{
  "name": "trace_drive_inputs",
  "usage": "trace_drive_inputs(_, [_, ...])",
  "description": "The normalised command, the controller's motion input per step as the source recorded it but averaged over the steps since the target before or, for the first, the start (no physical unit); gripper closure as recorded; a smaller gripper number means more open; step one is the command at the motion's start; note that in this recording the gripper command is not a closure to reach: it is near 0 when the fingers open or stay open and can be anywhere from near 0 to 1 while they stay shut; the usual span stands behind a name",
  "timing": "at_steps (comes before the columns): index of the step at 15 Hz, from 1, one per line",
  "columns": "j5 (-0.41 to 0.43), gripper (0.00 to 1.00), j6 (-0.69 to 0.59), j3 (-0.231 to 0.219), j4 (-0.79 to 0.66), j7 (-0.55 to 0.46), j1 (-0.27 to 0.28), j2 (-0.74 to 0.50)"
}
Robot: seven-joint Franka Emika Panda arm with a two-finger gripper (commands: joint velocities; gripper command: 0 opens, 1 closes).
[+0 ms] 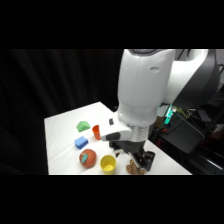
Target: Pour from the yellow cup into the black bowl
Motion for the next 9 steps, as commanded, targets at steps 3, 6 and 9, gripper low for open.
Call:
trace_drive_inputs(3, [0.071, 0.00, 0.13, -0.050, 0.29, -0.30, -0.127, 0.27])
trace_drive_inputs(6, [0.177, 0.00, 0.06, -0.009, 0.21, -0.28, -0.135, 0.13])
trace_drive_inputs(9, [0.228, 0.00, 0.10, 0.019, 0.04, -0.20, -0.096, 0.08])
